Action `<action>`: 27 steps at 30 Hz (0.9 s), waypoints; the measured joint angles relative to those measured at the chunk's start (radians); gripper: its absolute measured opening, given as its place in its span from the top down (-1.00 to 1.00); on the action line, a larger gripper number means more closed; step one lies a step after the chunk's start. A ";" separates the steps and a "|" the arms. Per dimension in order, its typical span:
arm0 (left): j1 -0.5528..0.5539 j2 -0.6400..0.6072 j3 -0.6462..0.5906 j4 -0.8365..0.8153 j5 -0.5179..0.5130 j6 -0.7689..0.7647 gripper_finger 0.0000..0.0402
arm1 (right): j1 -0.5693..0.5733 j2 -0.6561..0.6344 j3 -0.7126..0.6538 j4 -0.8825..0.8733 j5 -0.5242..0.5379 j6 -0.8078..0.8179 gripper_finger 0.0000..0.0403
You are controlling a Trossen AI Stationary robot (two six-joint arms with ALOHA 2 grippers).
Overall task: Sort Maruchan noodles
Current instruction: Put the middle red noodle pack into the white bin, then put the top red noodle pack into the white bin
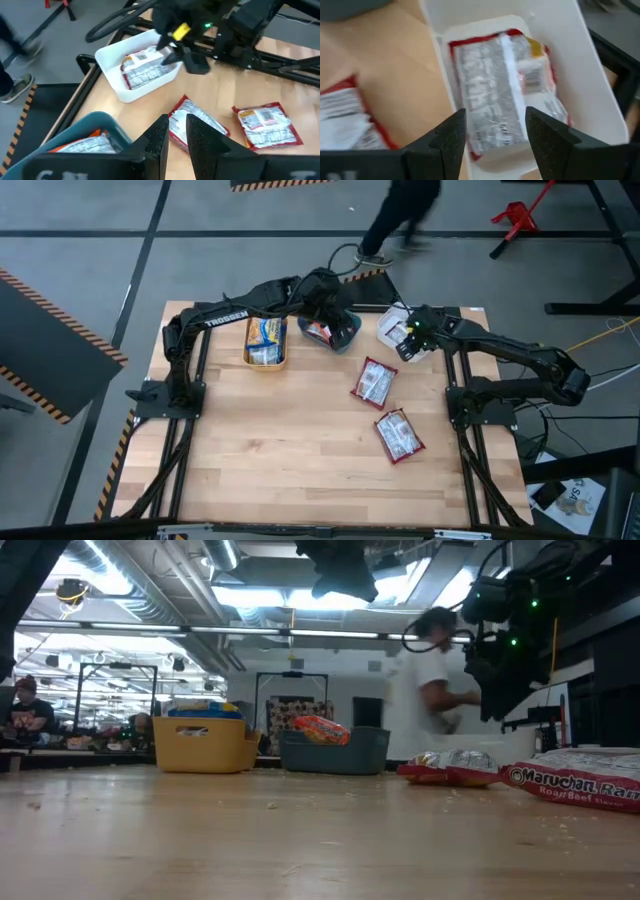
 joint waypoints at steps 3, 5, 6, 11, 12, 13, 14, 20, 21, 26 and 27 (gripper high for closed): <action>-0.016 0.003 0.000 0.001 -0.007 0.002 0.70 | 0.000 0.025 -0.034 -0.001 0.066 0.008 0.05; -0.029 0.014 0.000 0.003 -0.015 0.001 0.70 | 0.000 0.058 -0.057 0.008 0.079 0.024 0.05; -0.034 0.021 0.000 0.000 -0.015 0.001 0.70 | 0.000 0.075 -0.068 0.009 0.079 0.033 0.05; -0.067 0.056 0.000 0.009 0.001 0.015 0.70 | 0.000 0.134 -0.087 0.022 0.082 0.022 0.05; -0.075 0.066 0.000 0.015 0.011 0.029 0.68 | 0.000 0.138 -0.086 0.026 0.071 0.020 0.05; -0.086 0.078 0.000 0.031 0.012 0.039 0.67 | 0.000 0.139 -0.080 0.026 0.060 0.019 0.05; -0.096 0.087 0.000 0.043 0.010 0.042 0.65 | 0.000 0.136 -0.069 0.020 0.049 0.021 0.05; -0.149 0.117 0.000 0.078 -0.016 0.039 0.50 | 0.000 0.009 0.048 -0.083 -0.004 0.025 0.05; -0.157 0.123 0.000 0.077 -0.028 0.039 0.47 | 0.000 -0.020 0.074 -0.106 -0.008 0.027 0.05; -0.195 0.182 0.000 0.080 -0.074 0.010 0.32 | 0.000 -0.185 0.187 -0.233 -0.010 0.048 0.05; -0.202 0.202 0.000 0.075 -0.075 -0.006 0.29 | 0.000 -0.219 0.203 -0.252 -0.010 0.048 0.05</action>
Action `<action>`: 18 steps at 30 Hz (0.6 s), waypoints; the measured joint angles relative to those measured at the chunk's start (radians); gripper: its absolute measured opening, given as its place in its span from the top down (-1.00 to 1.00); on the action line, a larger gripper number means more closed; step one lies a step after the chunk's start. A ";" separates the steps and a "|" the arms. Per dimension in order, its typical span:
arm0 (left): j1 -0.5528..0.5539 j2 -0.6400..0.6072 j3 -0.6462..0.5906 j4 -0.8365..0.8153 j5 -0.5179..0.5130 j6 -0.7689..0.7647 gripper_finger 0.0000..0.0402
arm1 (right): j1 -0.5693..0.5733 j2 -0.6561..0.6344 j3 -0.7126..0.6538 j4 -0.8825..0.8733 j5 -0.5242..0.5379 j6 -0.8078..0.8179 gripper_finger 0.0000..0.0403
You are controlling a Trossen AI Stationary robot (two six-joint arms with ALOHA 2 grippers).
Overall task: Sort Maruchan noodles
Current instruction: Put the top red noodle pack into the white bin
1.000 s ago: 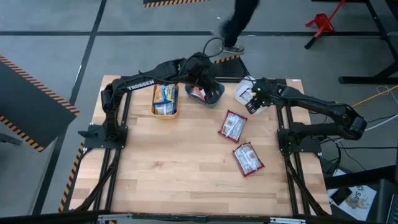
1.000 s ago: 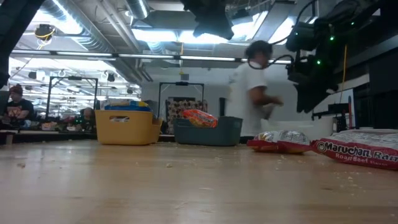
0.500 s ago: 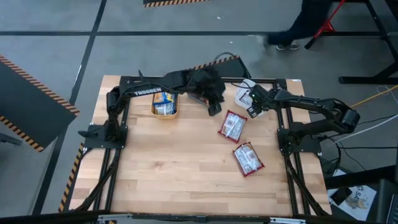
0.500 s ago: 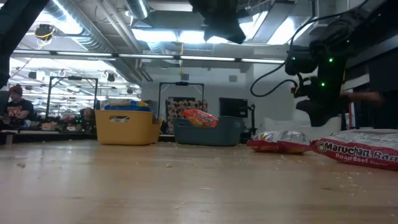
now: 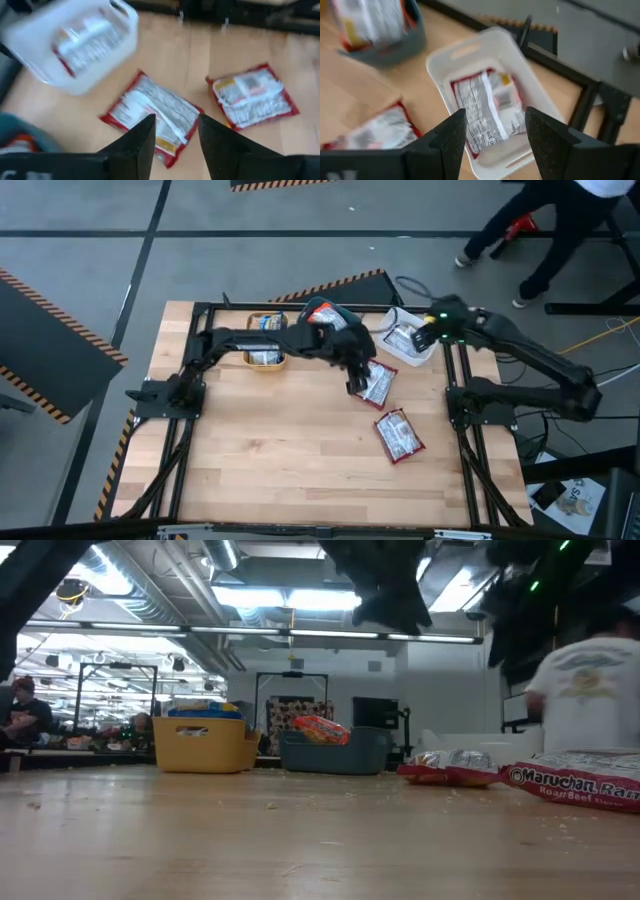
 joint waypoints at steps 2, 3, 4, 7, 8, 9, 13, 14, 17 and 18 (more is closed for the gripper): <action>-0.014 0.044 0.000 0.006 0.001 -0.033 0.23 | 0.000 -0.063 0.023 -0.024 -0.001 0.004 0.05; -0.021 0.067 0.000 0.006 0.001 -0.052 0.20 | 0.000 -0.093 0.030 -0.038 -0.001 0.006 0.05; -0.028 0.089 0.000 0.012 0.001 -0.072 0.16 | 0.000 -0.119 0.035 -0.046 0.000 0.007 0.05; -0.048 0.157 0.000 0.056 0.001 -0.130 0.07 | 0.000 -0.196 0.032 -0.068 -0.008 0.011 0.05; -0.053 0.177 0.000 0.063 -0.004 -0.152 0.04 | 0.000 -0.220 0.029 -0.081 -0.008 0.011 0.05; -0.057 0.196 0.000 0.073 -0.019 -0.169 0.02 | 0.000 -0.238 0.026 -0.096 -0.008 0.010 0.05; -0.063 0.267 0.000 0.063 -0.052 -0.230 -0.04 | 0.000 -0.288 0.025 -0.162 -0.008 0.004 0.05; -0.062 0.280 0.000 0.062 -0.053 -0.244 -0.05 | 0.000 -0.296 0.024 -0.175 -0.008 0.002 0.05; -0.058 0.304 -0.001 0.055 -0.065 -0.290 -0.06 | 0.000 -0.317 0.024 -0.200 -0.009 -0.003 0.05; -0.057 0.305 -0.001 0.043 -0.074 -0.312 -0.06 | 0.000 -0.323 0.024 -0.208 -0.009 -0.003 0.05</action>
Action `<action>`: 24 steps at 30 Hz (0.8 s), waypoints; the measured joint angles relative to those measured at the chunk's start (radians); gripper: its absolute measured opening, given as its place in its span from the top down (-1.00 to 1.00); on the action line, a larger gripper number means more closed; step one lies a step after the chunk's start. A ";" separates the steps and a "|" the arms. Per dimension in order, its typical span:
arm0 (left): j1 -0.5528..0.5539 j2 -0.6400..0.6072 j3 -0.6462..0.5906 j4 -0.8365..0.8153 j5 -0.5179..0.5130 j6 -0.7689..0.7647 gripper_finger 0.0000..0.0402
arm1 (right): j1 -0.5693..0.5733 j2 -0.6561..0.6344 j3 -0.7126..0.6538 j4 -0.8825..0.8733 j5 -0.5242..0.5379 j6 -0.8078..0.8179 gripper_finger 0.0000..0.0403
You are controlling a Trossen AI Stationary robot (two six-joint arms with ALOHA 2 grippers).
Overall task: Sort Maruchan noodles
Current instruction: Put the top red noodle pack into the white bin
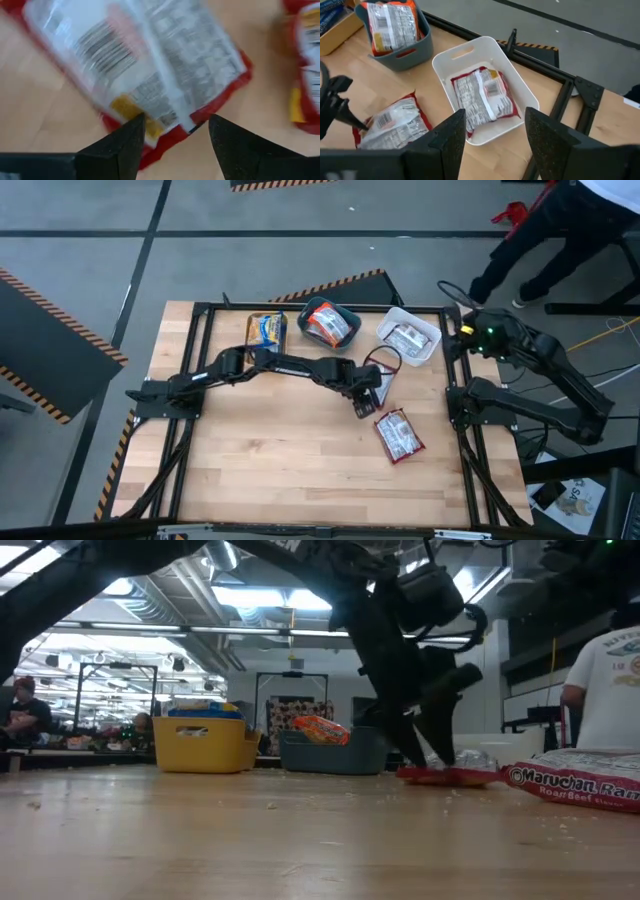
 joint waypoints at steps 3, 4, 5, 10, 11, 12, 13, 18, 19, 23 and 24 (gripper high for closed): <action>0.006 -0.001 0.000 -0.020 -0.032 -0.079 -0.06 | 0.000 -0.012 0.000 -0.012 -0.001 -0.008 0.05; 0.009 -0.003 0.000 -0.031 -0.031 -0.098 -0.06 | 0.000 -0.015 0.000 -0.014 -0.009 -0.019 0.05; 0.010 -0.008 0.000 -0.048 -0.020 -0.107 -0.06 | 0.000 -0.016 0.000 -0.014 -0.018 -0.024 0.05; 0.009 -0.057 0.004 -0.137 -0.052 -0.070 -0.06 | 0.000 -0.016 0.000 -0.015 -0.036 -0.035 0.05; 0.007 -0.058 0.002 -0.156 -0.072 -0.049 -0.06 | 0.000 -0.016 0.000 -0.015 -0.036 -0.042 0.05; 0.005 -0.058 -0.002 -0.168 -0.087 -0.022 -0.06 | 0.000 -0.015 0.000 -0.015 -0.036 -0.047 0.05; 0.005 -0.058 -0.002 -0.146 -0.096 0.006 -0.06 | 0.000 -0.015 0.000 -0.014 -0.036 -0.051 0.05; 0.013 -0.046 0.001 -0.113 -0.106 0.123 -0.05 | 0.000 -0.015 0.000 -0.016 -0.037 -0.051 0.05; 0.017 -0.043 -0.001 -0.122 -0.109 0.132 -0.05 | 0.000 -0.015 0.000 -0.016 -0.037 -0.051 0.05; 0.051 -0.032 -0.001 -0.107 -0.102 0.135 -0.05 | 0.000 -0.015 0.000 -0.025 -0.045 -0.051 0.05; 0.060 -0.032 -0.001 -0.098 -0.079 0.138 -0.05 | 0.000 -0.015 0.000 -0.025 -0.046 -0.051 0.05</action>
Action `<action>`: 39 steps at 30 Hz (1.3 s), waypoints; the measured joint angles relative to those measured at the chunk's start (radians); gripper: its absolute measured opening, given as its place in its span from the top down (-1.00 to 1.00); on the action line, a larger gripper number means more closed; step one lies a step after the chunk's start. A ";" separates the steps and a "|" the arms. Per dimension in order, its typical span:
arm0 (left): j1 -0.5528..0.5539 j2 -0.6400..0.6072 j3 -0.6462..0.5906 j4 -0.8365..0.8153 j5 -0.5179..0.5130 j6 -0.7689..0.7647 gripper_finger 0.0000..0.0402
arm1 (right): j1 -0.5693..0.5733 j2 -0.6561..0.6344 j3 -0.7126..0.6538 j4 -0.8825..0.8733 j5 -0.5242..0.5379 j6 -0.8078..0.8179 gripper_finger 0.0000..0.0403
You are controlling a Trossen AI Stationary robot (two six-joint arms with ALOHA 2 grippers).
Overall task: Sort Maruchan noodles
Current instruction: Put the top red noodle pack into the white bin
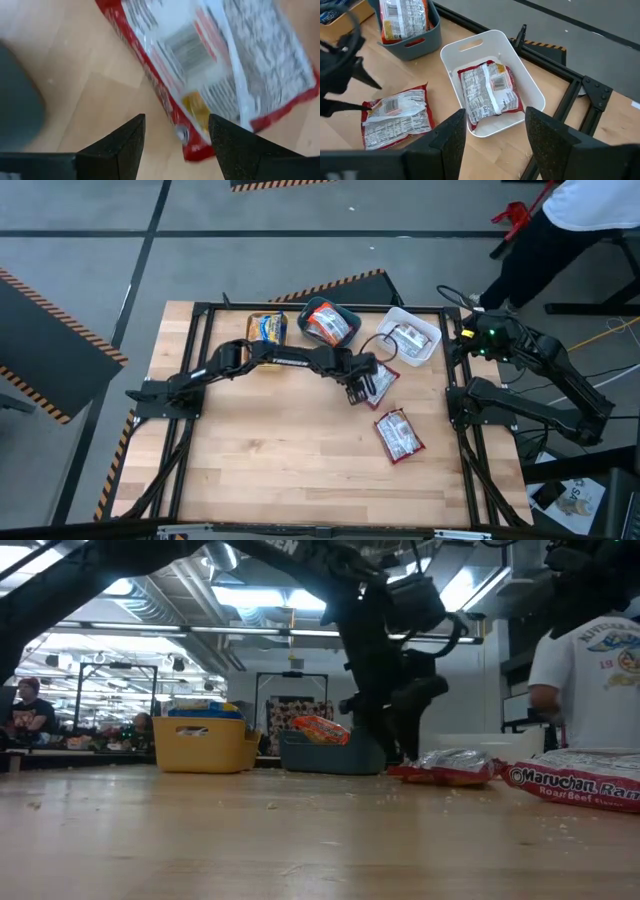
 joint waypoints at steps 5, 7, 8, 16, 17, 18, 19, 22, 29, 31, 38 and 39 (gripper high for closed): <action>0.024 0.026 0.001 0.017 0.108 0.049 -0.05 | 0.000 0.000 0.000 -0.001 0.000 0.000 0.05; 0.026 0.045 0.002 0.046 0.153 0.050 -0.05 | 0.000 0.000 0.000 -0.002 0.001 0.000 0.05; 0.027 0.053 0.002 0.041 0.184 0.048 -0.05 | 0.000 0.000 0.000 -0.002 0.001 0.000 0.05; 0.021 0.082 0.006 0.089 0.196 -0.021 -0.03 | 0.000 0.000 0.000 -0.002 0.003 0.000 0.05; 0.022 0.082 0.006 0.096 0.198 -0.032 0.00 | 0.000 0.000 0.000 -0.003 0.003 0.000 0.05; 0.021 0.083 0.006 0.101 0.201 -0.041 0.05 | 0.000 0.000 0.000 -0.003 0.003 0.000 0.05; 0.021 0.084 0.005 0.106 0.200 -0.054 0.12 | 0.000 0.000 0.000 -0.003 0.003 0.000 0.05; 0.013 0.094 0.005 0.138 0.171 -0.072 0.41 | 0.000 0.000 0.000 -0.003 0.003 0.000 0.05; 0.006 0.103 0.001 0.232 0.173 -0.125 0.94 | 0.000 0.000 0.000 -0.005 0.004 0.000 0.05; 0.005 0.101 0.001 0.235 0.183 -0.162 0.96 | 0.000 0.000 0.000 -0.005 0.004 0.000 0.05; -0.022 0.047 -0.002 0.215 0.196 -0.276 0.99 | 0.000 0.000 0.000 -0.005 0.005 0.000 0.05; -0.028 0.031 -0.002 0.207 0.189 -0.288 0.99 | 0.000 0.000 0.000 -0.005 0.005 0.000 0.05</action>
